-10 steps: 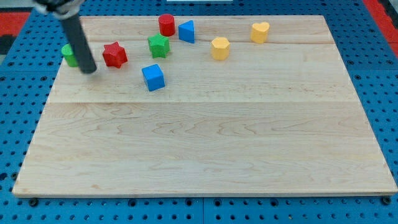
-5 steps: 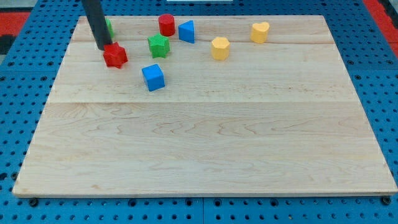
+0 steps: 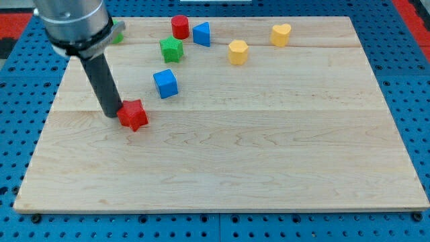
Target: Keep red star and yellow heart in a vertical line
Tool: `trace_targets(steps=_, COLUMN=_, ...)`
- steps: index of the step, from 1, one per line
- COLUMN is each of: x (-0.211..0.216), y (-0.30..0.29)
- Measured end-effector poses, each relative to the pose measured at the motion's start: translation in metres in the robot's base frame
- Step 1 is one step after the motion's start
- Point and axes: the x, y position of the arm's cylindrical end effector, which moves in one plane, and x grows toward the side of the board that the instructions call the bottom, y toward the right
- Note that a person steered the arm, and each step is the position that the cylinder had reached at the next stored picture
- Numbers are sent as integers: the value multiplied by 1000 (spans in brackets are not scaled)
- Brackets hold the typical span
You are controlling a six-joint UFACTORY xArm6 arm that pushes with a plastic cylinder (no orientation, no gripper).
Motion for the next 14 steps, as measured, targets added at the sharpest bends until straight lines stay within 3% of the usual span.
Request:
trace_targets(steps=1, x=5, y=25)
trace_targets(steps=2, x=43, y=121)
trace_targets(steps=3, x=49, y=188)
trace_targets(steps=6, x=-77, y=259)
trace_targets(steps=7, x=-17, y=273)
trace_targets(steps=9, x=-45, y=207)
trace_targets(steps=10, x=-60, y=207)
trace_targets(steps=14, x=-92, y=330)
